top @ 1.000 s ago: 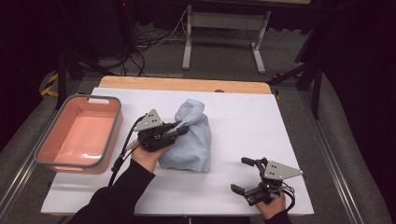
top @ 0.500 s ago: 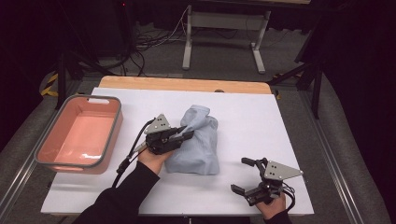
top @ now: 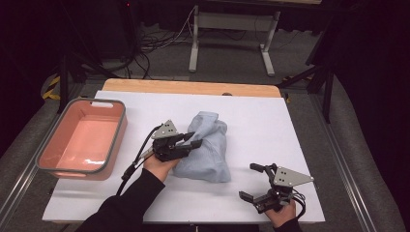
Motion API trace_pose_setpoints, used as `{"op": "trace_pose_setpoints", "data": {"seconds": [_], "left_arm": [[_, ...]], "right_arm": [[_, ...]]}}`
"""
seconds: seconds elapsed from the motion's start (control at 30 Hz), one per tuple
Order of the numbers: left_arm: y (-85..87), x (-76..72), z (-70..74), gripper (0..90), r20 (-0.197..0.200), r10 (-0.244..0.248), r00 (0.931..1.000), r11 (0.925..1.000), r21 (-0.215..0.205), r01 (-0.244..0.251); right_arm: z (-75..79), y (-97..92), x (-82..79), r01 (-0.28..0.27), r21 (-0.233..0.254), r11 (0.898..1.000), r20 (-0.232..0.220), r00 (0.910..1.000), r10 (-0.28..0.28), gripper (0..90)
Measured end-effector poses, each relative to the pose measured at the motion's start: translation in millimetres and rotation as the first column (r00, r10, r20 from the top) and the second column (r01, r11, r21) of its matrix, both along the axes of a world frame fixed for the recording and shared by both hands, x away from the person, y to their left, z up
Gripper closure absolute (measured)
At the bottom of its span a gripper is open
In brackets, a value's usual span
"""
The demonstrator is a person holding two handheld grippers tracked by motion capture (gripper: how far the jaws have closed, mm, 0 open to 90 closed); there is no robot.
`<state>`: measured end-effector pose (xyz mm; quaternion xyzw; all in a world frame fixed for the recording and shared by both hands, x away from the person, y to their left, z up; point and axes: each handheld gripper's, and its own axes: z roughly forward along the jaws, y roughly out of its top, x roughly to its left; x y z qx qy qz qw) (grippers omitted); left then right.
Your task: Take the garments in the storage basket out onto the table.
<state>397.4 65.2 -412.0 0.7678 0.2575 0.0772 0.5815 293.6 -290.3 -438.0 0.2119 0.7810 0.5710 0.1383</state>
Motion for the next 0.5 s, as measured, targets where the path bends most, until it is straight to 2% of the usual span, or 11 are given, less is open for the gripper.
{"op": "trace_pose_setpoints", "data": {"seconds": [0.07, 0.23, 0.27, 0.33, 0.5], "left_arm": [[0.9, 1.0, -0.1, 52.4, -0.002, 0.001, 1.0, 1.0, -0.009, -0.001], [2.1, 3.9, -1.0, 26.6, -0.016, -0.008, 0.9998, 0.9996, -0.028, 0.008], [2.1, 4.4, -1.1, 26.6, -0.006, -0.009, 0.9999, 0.9996, -0.027, 0.009], [1.6, 3.6, -0.8, 19.0, -0.002, -0.017, 0.9998, 0.9994, -0.031, 0.017], [3.9, 1.6, 2.3, 14.5, 0.023, -0.028, 0.9993, 0.9992, -0.029, 0.028]], "right_arm": [[0.0, 0.0, 0.0, 0.0, -0.001, 1.0, -0.001, 1.0, 0.0, 0.2], [-0.1, -0.2, -0.1, 0.0, 0.0, 1.0, -0.001, 1.0, 0.0, 0.2], [0.0, -0.2, -0.1, 0.0, 0.0, 1.0, -0.001, 1.0, 0.0, 0.2], [-0.1, -0.2, -0.4, -0.001, -0.001, 1.0, -0.001, 1.0, 0.001, 0.2], [-0.1, -0.4, -0.3, 0.0, 0.0, 1.0, -0.003, 1.0, 0.0, 0.2]]}}
